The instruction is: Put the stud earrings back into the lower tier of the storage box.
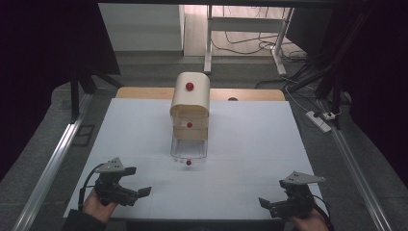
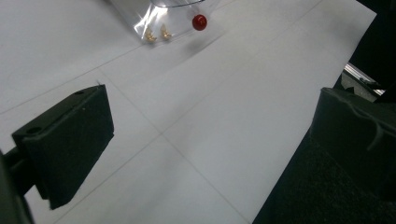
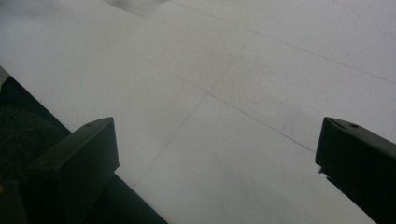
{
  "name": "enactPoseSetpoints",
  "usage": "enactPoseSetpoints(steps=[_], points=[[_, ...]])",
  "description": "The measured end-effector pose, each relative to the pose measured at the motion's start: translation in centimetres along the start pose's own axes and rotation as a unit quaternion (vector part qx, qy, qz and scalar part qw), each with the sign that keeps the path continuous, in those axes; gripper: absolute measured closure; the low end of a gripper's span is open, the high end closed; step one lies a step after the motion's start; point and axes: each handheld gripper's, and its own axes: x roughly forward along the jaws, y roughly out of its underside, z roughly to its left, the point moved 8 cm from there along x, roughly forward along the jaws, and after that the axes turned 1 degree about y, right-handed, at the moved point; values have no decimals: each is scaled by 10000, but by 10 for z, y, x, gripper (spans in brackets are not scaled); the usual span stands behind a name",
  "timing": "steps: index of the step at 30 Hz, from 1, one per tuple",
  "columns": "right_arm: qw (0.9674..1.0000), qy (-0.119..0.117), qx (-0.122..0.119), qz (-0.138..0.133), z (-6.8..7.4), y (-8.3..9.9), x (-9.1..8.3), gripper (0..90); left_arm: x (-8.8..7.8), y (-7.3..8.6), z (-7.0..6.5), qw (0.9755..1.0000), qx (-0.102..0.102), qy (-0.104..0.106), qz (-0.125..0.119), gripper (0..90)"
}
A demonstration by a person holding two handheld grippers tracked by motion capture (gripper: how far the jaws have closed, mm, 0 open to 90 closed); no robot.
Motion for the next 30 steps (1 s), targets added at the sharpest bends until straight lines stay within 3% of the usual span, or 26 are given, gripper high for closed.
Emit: enactPoseSetpoints(steps=[16,30], points=[[10000,21,-60,24,1,1,0,0,-21,14,10,9995,-193,-223,-71,0],[10000,44,-80,38,1,1,0,0,-27,20,10,9988,-101,-483,75,0]])
